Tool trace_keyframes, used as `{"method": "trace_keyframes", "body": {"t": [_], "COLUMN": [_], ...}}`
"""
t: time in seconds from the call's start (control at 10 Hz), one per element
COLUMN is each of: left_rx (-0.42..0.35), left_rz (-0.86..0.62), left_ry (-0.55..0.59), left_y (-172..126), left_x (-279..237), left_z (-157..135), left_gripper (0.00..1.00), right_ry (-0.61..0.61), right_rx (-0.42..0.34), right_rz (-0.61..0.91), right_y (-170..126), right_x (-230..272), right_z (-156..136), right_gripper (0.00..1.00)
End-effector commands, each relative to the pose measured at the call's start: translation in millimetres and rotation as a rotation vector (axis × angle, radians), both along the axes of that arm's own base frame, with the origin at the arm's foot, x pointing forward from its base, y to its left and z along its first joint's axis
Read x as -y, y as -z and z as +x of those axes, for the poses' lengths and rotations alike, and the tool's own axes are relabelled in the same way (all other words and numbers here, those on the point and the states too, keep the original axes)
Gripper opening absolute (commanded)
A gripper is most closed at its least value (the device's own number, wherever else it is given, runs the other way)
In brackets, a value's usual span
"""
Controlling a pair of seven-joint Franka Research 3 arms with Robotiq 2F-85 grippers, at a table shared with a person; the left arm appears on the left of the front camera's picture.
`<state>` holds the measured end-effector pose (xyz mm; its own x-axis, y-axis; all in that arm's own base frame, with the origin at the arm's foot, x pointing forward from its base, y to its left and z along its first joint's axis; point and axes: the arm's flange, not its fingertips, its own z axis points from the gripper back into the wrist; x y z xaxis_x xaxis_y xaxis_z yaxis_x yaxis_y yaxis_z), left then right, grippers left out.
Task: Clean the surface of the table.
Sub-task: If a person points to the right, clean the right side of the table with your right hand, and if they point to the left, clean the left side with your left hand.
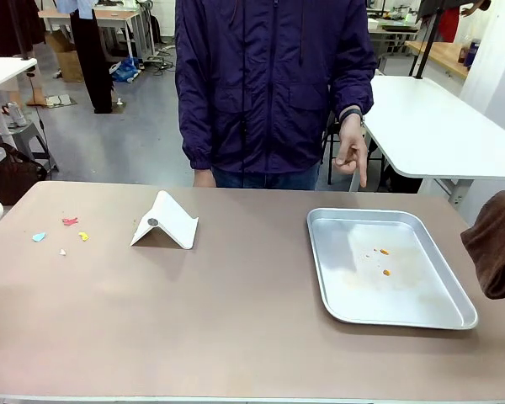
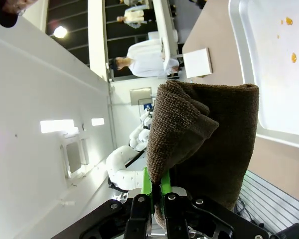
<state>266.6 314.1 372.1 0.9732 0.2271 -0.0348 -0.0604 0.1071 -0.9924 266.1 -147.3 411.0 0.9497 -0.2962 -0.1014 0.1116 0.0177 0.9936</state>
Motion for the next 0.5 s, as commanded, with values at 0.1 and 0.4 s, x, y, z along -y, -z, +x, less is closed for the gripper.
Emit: {"method": "trace_keyframes", "body": {"t": [0.1, 0.4], "left_rx": [0.018, 0.018], "left_rz": [-0.019, -0.019], "left_ry": [-0.018, -0.018], "left_y": [-2.1, -2.1], "left_x": [2.7, 2.7], "left_z": [0.3, 0.3], "left_gripper": [0.0, 0.0], "right_ry": [0.005, 0.005], "right_rx": [0.0, 0.0], "right_rz": [-0.003, -0.003], "right_y": [-4.6, -4.6], "right_x": [0.3, 0.3], "right_z": [-1.4, -1.4], "right_gripper": [0.0, 0.0]}}
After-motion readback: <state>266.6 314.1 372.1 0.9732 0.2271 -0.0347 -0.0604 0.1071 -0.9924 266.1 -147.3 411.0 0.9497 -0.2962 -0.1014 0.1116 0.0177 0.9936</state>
